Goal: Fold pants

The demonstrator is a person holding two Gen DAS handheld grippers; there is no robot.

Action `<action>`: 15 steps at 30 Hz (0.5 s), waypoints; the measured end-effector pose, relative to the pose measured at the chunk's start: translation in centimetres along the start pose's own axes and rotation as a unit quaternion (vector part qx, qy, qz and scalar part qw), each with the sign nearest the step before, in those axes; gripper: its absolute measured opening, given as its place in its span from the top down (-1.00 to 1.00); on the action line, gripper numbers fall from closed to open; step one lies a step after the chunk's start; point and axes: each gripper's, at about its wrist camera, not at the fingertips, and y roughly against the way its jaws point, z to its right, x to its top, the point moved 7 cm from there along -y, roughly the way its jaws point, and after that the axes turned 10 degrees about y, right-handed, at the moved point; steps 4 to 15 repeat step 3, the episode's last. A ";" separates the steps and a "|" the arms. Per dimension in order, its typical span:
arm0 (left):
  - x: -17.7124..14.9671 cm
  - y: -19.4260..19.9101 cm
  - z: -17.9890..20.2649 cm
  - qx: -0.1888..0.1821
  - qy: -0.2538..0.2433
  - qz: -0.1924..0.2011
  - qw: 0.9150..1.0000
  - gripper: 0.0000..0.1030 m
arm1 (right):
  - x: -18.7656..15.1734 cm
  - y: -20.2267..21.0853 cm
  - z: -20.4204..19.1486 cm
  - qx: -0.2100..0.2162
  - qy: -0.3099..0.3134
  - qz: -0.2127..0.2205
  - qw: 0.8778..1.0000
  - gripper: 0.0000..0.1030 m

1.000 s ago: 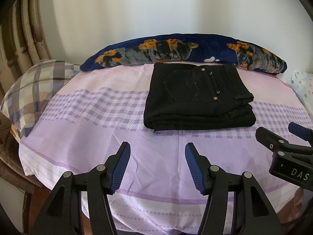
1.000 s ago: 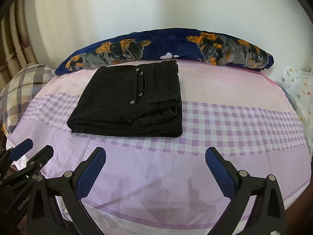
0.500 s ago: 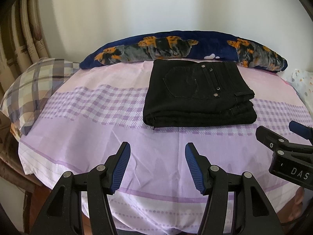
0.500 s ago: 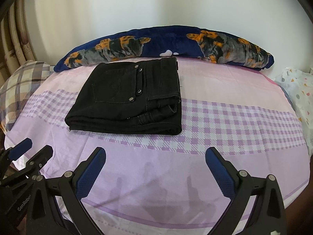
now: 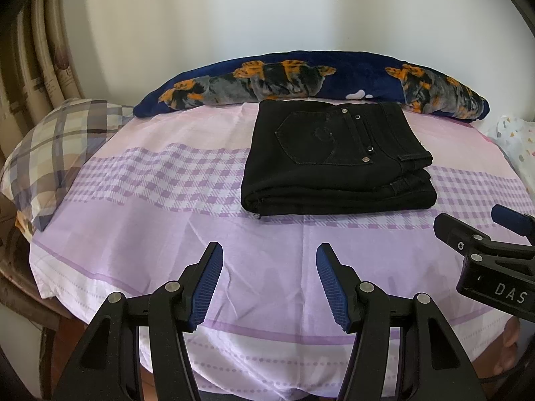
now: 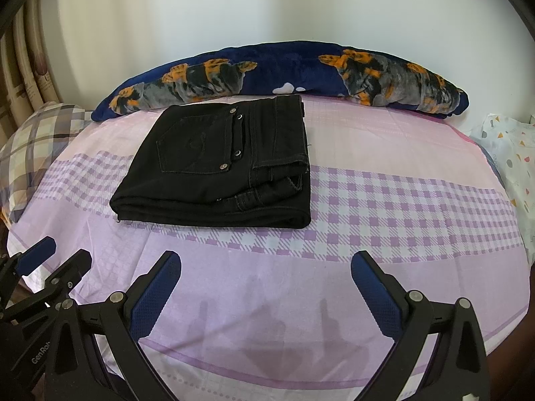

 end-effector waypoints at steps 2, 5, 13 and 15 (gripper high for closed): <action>0.0 0.0 0.2 0.001 0.000 -0.001 1.000 -0.15 | 0.0 0.0 0.0 0.001 0.000 -0.001 1.000 -0.96; 0.0 0.0 0.2 0.002 0.001 -0.001 1.000 -0.15 | 0.0 0.0 0.0 0.001 0.000 -0.001 1.000 -0.96; 0.0 0.0 0.2 0.002 0.001 -0.001 1.000 -0.15 | 0.0 0.0 0.0 0.001 0.000 -0.001 1.000 -0.96; 0.0 0.0 0.2 0.002 0.001 -0.001 1.000 -0.15 | 0.0 0.0 0.0 0.001 0.000 -0.001 1.000 -0.96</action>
